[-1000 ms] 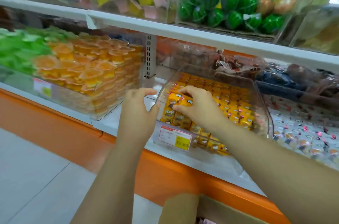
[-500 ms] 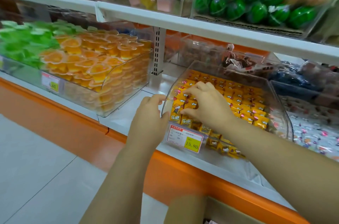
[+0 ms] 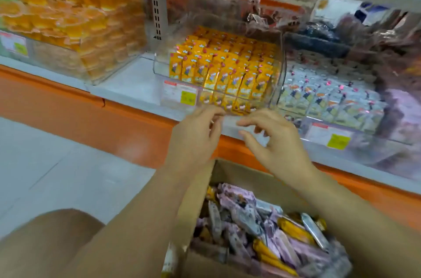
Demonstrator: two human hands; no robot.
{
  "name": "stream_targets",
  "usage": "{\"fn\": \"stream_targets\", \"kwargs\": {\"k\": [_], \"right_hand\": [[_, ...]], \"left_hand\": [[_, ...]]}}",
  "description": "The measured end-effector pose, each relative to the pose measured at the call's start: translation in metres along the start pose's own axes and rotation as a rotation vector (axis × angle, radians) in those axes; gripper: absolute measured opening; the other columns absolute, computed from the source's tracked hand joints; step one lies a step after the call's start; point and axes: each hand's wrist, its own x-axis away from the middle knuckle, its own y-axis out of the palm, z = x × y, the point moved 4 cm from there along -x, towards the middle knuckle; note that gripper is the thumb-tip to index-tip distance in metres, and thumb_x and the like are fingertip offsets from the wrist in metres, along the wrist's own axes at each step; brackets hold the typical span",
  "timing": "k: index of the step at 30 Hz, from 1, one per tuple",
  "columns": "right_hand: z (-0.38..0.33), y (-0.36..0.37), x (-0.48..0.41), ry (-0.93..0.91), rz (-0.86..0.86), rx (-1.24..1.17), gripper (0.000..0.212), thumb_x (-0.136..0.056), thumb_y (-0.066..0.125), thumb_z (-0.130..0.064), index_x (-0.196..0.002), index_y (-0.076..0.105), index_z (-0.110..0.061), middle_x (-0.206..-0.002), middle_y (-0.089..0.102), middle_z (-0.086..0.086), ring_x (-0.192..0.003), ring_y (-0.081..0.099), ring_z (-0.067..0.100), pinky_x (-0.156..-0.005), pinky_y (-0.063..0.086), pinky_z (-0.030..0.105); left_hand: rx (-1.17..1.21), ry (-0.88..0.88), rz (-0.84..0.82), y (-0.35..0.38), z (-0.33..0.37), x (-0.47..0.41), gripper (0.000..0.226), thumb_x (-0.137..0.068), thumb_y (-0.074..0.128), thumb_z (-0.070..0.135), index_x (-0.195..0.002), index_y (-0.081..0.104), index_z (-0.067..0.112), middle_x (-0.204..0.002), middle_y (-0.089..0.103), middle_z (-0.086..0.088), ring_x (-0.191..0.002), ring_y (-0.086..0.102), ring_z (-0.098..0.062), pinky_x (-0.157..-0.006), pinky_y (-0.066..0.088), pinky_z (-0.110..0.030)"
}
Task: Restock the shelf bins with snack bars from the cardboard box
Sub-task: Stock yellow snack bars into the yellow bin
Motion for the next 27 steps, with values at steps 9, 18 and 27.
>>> {"fn": "stream_targets", "kwargs": {"k": [9, 18, 27], "right_hand": [[0.104, 0.003, 0.154, 0.465, -0.127, 0.011, 0.016, -0.085, 0.066, -0.008, -0.098, 0.068, -0.017, -0.088, 0.049, -0.025, -0.079, 0.05, 0.001, -0.072, 0.037, 0.014], [0.192, 0.037, 0.253, 0.974, -0.531, 0.017, 0.032, -0.089, 0.064, -0.019, -0.121, 0.06, -0.015, -0.12, 0.06, 0.008, -0.107, 0.058, 0.027, -0.089, 0.046, 0.036], [0.205, 0.07, 0.267, 0.939, -0.72, 0.048, 0.061, -0.085, 0.063, -0.049, -0.138, 0.04, -0.027, -0.143, 0.035, 0.001, -0.121, 0.047, 0.023, -0.091, 0.046, 0.035]], "left_hand": [[-0.072, -0.299, -0.448, 0.113, -0.023, 0.082, 0.021, -0.098, 0.049, 0.022, -0.116, 0.06, 0.025, -0.106, 0.067, 0.01, -0.08, 0.056, 0.002, -0.065, 0.041, -0.004], [-0.091, -0.542, -0.594, 0.195, -0.068, 0.141, 0.025, -0.093, 0.054, 0.007, -0.116, 0.063, 0.009, -0.107, 0.065, -0.011, -0.098, 0.062, -0.027, -0.084, 0.049, -0.032], [-0.156, -0.613, -0.586, 0.215, -0.077, 0.149, 0.041, -0.092, 0.058, 0.016, -0.132, 0.05, 0.02, -0.142, 0.037, -0.007, -0.089, 0.06, -0.028, -0.076, 0.042, -0.028]]}}
